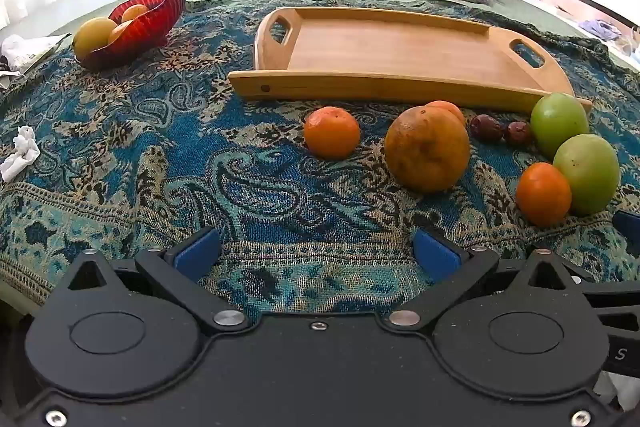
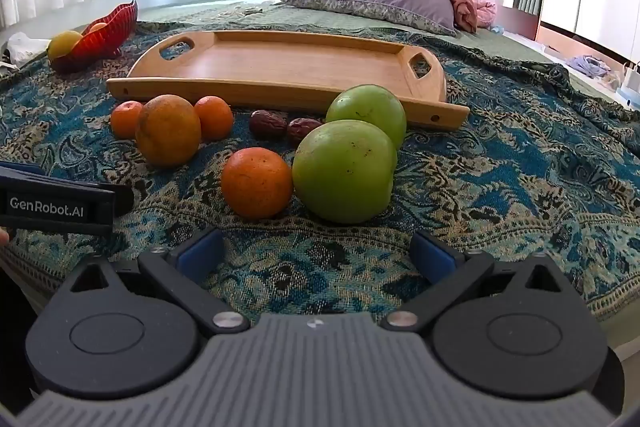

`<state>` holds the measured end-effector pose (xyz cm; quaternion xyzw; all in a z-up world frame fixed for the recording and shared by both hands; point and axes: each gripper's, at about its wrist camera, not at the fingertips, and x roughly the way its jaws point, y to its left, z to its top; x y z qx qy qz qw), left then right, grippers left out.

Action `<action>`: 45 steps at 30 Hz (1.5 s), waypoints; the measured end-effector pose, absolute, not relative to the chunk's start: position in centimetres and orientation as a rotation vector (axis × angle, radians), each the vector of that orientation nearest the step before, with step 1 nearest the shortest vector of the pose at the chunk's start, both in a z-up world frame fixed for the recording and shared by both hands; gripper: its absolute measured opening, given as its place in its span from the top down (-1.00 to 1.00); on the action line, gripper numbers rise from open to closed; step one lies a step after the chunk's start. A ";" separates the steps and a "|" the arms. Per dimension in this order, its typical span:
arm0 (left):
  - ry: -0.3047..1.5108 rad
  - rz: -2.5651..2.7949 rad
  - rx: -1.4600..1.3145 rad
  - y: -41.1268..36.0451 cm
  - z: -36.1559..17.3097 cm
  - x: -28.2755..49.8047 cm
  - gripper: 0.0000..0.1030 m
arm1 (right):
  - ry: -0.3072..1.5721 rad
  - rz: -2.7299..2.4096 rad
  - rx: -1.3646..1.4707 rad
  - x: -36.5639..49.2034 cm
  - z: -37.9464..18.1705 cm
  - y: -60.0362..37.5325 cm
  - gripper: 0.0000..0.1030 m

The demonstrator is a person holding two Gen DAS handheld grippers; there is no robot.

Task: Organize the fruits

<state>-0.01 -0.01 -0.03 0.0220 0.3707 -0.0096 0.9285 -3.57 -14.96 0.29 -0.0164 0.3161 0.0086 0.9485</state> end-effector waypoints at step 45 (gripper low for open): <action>0.749 -0.019 0.044 -0.2 0.0 -0.2 -1.00 | 0.655 0.022 -0.021 -3.4 0.4 -15.0 -1.00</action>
